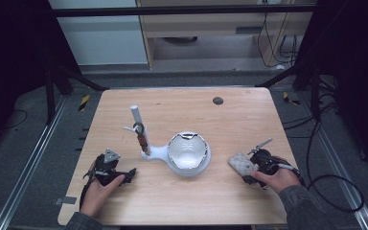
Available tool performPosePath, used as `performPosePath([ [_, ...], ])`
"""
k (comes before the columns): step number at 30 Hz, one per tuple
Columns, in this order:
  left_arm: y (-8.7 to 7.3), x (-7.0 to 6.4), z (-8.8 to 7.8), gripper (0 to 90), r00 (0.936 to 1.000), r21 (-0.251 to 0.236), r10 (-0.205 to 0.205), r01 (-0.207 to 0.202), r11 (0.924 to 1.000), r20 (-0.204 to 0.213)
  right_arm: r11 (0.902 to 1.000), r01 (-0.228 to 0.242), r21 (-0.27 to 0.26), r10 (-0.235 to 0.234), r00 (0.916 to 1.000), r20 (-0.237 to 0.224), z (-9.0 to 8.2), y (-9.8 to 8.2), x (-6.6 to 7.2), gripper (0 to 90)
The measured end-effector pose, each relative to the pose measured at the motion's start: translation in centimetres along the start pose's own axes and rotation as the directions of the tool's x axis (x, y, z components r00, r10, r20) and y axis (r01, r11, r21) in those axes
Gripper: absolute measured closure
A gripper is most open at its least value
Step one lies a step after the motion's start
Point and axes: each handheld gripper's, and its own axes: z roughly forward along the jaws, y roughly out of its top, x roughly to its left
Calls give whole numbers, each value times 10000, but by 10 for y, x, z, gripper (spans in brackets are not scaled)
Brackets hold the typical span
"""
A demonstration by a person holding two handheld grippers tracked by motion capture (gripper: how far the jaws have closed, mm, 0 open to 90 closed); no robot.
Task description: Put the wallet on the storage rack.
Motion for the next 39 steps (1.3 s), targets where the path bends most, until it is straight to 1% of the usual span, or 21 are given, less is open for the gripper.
performPosePath([
  [16,0,0,0,1,10000,0,9,-9,10000,12,9999,10,116,-9,10000,-56,5,-3,-2,220],
  [18,0,0,0,1,10000,2,15,-15,10000,15,9999,72,105,-72,10000,-54,6,-3,-2,238],
  [20,0,0,0,1,10000,1,12,-12,10000,17,10000,27,48,-27,10000,-50,6,-3,-1,262],
  [23,0,0,0,1,10000,3,20,-20,10000,20,9998,169,65,-168,9999,-37,4,-2,-1,282],
  [26,0,0,0,1,10000,6,26,-26,10000,24,9995,296,65,-296,9995,68,2,-2,0,301],
  [32,0,0,0,1,10000,2,24,-24,10000,27,9976,687,-99,-684,9972,300,-12,2,3,313],
  [35,0,0,0,1,10000,6,28,-28,10000,36,9957,918,-135,-913,9953,334,-24,8,7,314],
  [39,0,0,0,1,10000,0,25,-25,10000,29,9897,1401,-277,-1387,9891,487,-41,18,14,314],
])
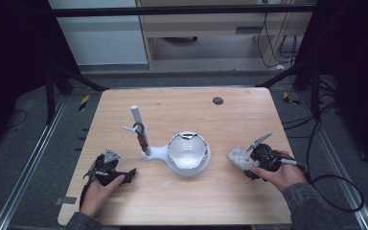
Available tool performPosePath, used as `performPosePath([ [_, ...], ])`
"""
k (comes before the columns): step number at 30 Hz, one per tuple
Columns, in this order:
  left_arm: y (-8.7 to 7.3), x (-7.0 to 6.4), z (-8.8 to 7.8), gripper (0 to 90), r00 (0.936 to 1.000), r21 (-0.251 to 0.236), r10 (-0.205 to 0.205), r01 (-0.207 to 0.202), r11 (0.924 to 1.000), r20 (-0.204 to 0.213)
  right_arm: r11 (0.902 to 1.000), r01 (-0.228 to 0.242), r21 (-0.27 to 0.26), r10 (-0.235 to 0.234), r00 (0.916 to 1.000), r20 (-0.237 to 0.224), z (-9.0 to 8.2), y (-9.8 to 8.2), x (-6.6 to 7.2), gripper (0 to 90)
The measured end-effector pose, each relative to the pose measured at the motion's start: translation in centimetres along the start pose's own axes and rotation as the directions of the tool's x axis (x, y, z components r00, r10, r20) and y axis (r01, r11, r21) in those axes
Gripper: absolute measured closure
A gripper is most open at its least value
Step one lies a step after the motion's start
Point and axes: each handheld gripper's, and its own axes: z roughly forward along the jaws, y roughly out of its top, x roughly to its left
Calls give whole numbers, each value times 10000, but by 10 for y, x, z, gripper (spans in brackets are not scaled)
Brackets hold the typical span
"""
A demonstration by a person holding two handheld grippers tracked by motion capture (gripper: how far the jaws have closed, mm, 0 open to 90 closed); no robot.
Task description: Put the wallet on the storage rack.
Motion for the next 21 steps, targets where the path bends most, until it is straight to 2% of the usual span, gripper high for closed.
performPosePath([
  [5,0,0,0,2,10000,0,-2,2,10000,-1,9986,503,-156,-501,9987,91,-23,17,10,315],
  [9,0,0,0,2,10000,7,1,-1,10000,8,9944,1045,-167,-1041,9943,227,-41,33,20,315],
  [15,0,0,0,2,10000,6,-2,2,10000,11,9851,1709,-208,-1702,9849,311,-56,53,37,315],
  [21,0,0,0,1,10000,-26,-33,33,10000,-9,9728,2314,-128,-2311,9726,244,-61,69,56,315],
])
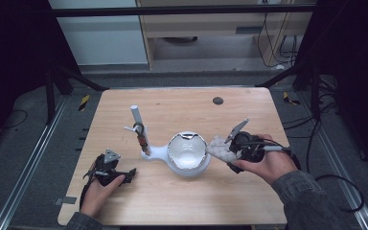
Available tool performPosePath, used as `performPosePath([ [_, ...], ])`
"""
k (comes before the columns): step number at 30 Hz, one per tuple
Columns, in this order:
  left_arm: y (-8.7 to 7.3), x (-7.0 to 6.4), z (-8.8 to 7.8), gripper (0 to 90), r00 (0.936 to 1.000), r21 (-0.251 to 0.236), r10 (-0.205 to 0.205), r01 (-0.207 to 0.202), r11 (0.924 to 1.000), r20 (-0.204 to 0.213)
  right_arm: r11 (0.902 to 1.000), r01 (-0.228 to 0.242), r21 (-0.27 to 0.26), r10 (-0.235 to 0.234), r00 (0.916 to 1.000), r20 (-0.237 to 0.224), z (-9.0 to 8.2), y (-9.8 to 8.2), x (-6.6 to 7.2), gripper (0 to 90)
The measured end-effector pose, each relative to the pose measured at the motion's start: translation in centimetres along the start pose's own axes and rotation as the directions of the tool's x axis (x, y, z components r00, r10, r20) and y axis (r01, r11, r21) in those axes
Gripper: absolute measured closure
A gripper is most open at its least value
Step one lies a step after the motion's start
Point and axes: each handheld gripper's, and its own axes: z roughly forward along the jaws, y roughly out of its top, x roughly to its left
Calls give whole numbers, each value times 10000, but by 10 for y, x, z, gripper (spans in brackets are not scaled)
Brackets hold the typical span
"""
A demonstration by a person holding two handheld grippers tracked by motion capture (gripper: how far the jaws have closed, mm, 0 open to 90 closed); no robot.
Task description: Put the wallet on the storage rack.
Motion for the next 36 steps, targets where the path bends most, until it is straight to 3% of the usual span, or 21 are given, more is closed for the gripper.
performPosePath([
  [10,0,0,0,1,10000,0,24,-24,10000,-3,9980,623,75,-621,9977,-274,-5,19,16,317],
  [20,0,0,0,1,10000,0,20,-20,10000,0,9939,1041,374,-1022,9935,-494,6,40,30,317],
  [36,0,0,0,1,10000,14,26,-26,10000,5,9876,1262,933,-1183,9893,-854,30,63,32,317],
])
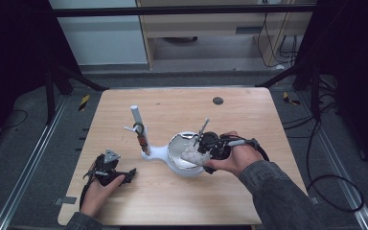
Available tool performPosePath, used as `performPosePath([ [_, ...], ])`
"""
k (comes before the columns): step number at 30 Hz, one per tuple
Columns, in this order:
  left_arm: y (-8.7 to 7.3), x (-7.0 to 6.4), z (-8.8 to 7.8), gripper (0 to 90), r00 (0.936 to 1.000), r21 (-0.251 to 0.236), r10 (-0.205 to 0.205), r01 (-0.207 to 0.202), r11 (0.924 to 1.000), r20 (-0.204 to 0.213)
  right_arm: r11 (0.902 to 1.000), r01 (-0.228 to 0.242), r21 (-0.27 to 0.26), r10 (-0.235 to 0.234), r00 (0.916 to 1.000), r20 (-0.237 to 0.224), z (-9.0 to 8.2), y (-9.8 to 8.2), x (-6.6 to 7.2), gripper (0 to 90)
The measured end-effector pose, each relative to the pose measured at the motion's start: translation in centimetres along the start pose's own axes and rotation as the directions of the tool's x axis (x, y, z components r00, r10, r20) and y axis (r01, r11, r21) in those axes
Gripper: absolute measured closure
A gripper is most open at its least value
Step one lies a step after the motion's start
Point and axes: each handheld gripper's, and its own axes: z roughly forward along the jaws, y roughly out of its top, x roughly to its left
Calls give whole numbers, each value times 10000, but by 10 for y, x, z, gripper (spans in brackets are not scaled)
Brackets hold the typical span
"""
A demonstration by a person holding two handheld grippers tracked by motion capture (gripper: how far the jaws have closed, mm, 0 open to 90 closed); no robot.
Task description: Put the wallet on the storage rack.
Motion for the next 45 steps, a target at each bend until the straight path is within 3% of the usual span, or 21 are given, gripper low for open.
performPosePath([
  [23,0,0,0,1,10000,19,-1,1,10000,21,9979,43,651,-43,10000,-3,17,22,-4,316],
  [45,0,0,0,1,10000,23,4,-4,10000,29,9968,100,791,-114,9998,167,20,34,-5,314],
])
